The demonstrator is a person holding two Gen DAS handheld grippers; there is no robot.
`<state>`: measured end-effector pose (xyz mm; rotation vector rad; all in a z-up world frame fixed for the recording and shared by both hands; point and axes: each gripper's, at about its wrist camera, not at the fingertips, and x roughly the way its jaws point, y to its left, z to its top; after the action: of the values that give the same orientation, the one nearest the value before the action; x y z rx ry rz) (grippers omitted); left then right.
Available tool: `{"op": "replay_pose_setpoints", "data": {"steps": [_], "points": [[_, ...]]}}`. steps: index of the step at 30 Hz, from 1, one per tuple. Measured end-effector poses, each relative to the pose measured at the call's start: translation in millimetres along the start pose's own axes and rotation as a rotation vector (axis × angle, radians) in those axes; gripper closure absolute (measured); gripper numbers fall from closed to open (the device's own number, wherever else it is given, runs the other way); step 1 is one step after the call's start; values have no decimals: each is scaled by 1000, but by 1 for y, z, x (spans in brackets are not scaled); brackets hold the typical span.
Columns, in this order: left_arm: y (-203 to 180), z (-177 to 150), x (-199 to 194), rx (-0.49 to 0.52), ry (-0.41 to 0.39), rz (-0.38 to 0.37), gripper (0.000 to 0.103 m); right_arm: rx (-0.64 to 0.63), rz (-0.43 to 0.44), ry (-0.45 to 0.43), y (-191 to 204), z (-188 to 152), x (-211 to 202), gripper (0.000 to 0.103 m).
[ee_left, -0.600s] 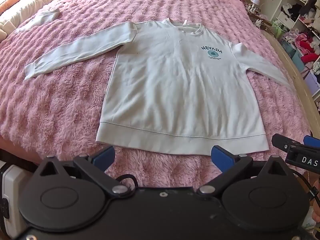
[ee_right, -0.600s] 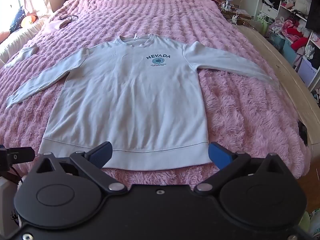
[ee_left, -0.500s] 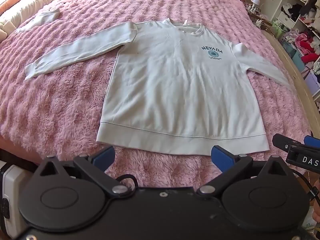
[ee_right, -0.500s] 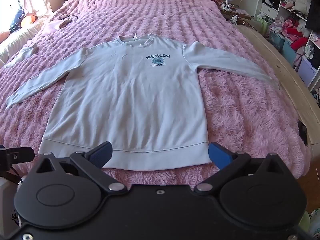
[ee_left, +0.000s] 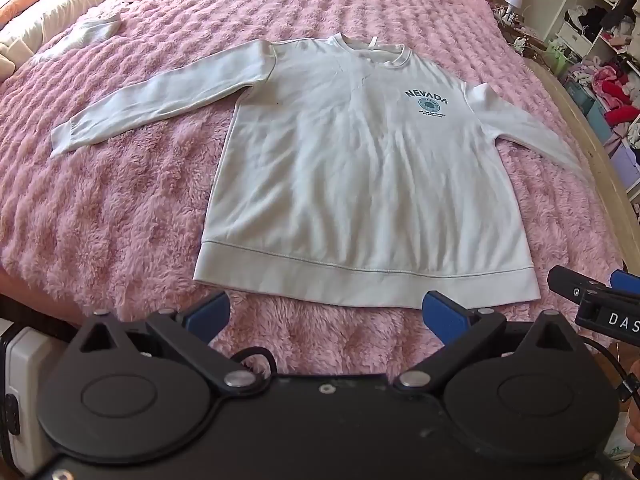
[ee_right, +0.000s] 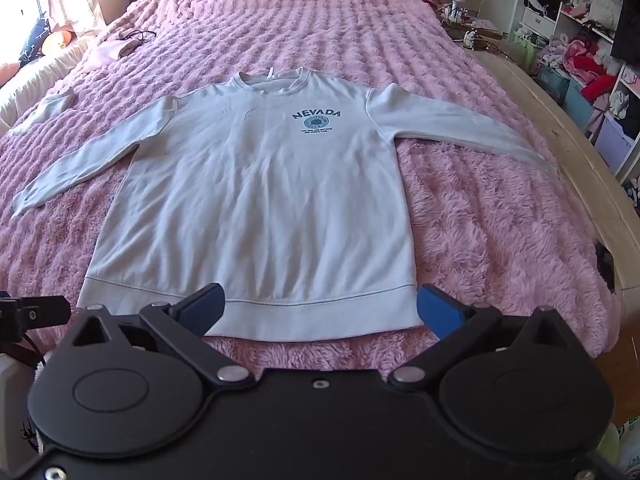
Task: Fold small clothes
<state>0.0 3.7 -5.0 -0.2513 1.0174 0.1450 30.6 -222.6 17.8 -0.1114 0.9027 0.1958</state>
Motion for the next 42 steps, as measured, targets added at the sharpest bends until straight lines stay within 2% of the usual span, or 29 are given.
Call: {"op": "replay_pose_setpoints", "data": {"steps": [42], "points": [[-1,1,0,15,26,2,0,2,0,-1,-1,1,-1,0]]}}
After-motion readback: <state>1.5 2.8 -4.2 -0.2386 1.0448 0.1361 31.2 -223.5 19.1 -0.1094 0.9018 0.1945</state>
